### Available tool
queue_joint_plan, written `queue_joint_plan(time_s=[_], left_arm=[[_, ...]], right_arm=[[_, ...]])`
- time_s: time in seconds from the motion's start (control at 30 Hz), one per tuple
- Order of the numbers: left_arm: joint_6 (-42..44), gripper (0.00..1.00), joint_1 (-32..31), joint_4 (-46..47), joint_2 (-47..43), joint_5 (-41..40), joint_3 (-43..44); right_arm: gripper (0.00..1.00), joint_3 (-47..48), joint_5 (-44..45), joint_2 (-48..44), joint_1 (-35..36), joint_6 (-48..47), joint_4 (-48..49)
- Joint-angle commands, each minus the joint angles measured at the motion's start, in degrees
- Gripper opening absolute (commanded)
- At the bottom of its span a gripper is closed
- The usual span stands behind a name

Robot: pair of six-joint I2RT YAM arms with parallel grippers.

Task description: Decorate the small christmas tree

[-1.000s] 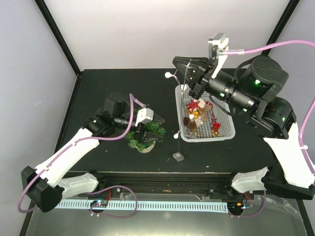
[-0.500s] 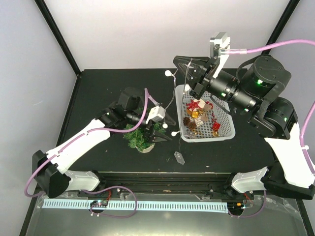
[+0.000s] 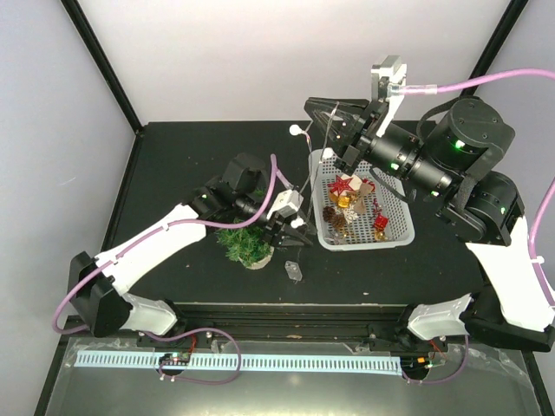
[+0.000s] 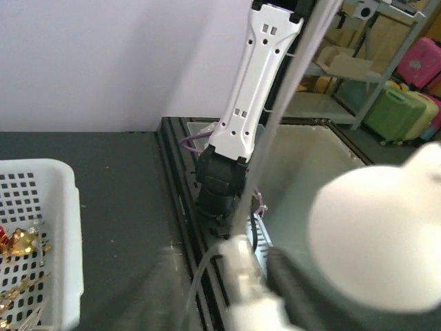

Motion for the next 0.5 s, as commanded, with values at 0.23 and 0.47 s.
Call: queue_joint_plan(time_s=[0.23,0.47], left_arm=[[7.8,0.02,0.7,-9.8,-7.6,1.3,2.3],[12.1,0.02,1.0,-16.5,-16.5,0.1,0.2]], right_arm=[[0.01,-2.8,1.3,-2.4,0.3,-0.2,1.4],[0.01,-6.4,1.3,-4.8,0.3,0.5,1.8]])
